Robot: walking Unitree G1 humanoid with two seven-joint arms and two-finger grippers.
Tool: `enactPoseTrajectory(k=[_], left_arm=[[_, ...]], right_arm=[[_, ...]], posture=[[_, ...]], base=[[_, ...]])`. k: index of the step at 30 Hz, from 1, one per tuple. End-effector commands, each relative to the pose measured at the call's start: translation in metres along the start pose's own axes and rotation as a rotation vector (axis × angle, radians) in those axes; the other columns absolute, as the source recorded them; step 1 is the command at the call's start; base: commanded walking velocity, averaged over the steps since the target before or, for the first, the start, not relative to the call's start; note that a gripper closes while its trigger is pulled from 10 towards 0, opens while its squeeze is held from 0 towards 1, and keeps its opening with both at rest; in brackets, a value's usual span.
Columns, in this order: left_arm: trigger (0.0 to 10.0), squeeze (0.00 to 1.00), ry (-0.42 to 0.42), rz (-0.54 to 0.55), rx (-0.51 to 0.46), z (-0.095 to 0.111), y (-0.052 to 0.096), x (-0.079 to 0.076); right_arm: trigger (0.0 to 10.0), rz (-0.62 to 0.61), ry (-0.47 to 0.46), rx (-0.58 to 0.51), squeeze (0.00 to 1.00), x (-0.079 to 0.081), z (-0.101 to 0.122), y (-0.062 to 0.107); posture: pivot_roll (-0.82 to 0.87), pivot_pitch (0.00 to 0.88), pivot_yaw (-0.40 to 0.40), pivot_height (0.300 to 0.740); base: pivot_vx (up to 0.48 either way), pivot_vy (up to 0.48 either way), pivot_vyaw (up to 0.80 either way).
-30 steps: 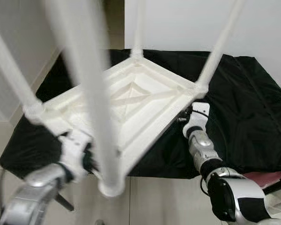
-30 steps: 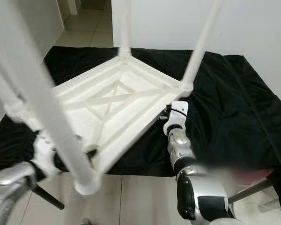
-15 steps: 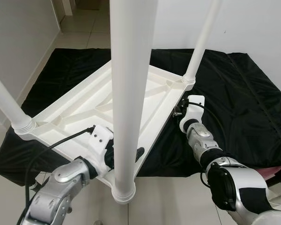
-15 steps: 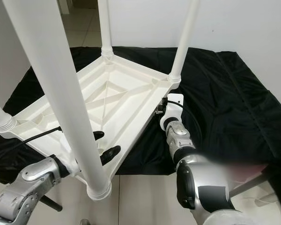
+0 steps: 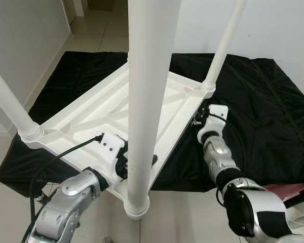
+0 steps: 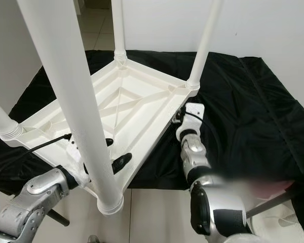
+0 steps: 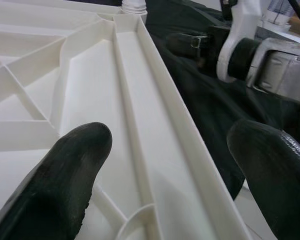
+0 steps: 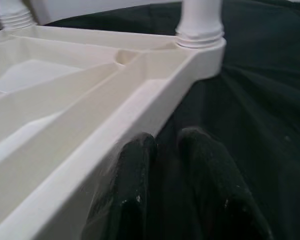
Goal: Building children table
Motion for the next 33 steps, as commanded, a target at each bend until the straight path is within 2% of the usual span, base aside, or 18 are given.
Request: enactPoseTrajectory(k=[1, 6, 11, 20, 27, 31, 33], left_arm=[[10.0, 0.00, 0.003, -0.006, -0.001, -0.001, 0.000, 0.002], [10.0, 0.00, 0.002, -0.003, -0.010, 0.002, -0.002, 0.004], [10.0, 0.00, 0.002, -0.037, -0.027, 0.006, -0.007, -0.005], [10.0, 0.00, -0.003, -0.040, -0.044, 0.011, -0.012, -0.009], [10.0, 0.00, 0.011, -0.052, -0.055, 0.014, -0.013, -0.017], [10.0, 0.00, 0.052, -0.051, -0.078, 0.020, -0.013, -0.023], [10.0, 0.00, 0.061, -0.058, -0.080, 0.021, -0.013, -0.029]], right_arm=[[10.0, -0.012, -0.005, -0.004, 0.00, -0.002, -0.001, 0.001], [10.0, -0.012, -0.008, 0.026, 0.00, -0.001, -0.007, 0.002], [10.0, 0.041, -0.016, 0.089, 0.00, 0.010, -0.014, 0.000], [10.0, 0.033, -0.010, 0.157, 0.00, 0.014, -0.023, 0.000], [10.0, 0.097, -0.001, 0.188, 0.00, 0.027, -0.025, -0.002], [10.0, 0.132, 0.014, 0.204, 0.00, 0.034, -0.021, -0.006], [10.0, 0.204, 0.037, 0.214, 0.00, 0.046, -0.018, -0.008]], posture=[[0.07, 0.064, 0.000, 0.740], [0.07, 0.063, 0.001, 0.740], [0.08, 0.066, -0.001, 0.740], [0.09, 0.069, -0.016, 0.740], [0.09, 0.073, -0.012, 0.740], [0.09, 0.073, -0.011, 0.740], [0.09, 0.073, -0.016, 0.740]], base=[[0.000, 0.000, 0.00], [0.000, 0.000, 0.00], [0.000, 0.000, 0.00], [0.000, 0.000, 0.00], [0.000, 0.000, 0.00], [0.000, 0.000, 0.00], [0.000, 0.000, 0.00]])
Point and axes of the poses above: a point about 5 cm out from each wrist's last joint towards the gripper, its own y axis pointing back from the gripper into the wrist, its own z axis along the axis of the wrist's last joint, x = y × z, the point moved 4 cm from there along -y, pointing out of the wrist towards the gripper, and after that the axes turned 13 degrees about -y, right-handed, at the moved point
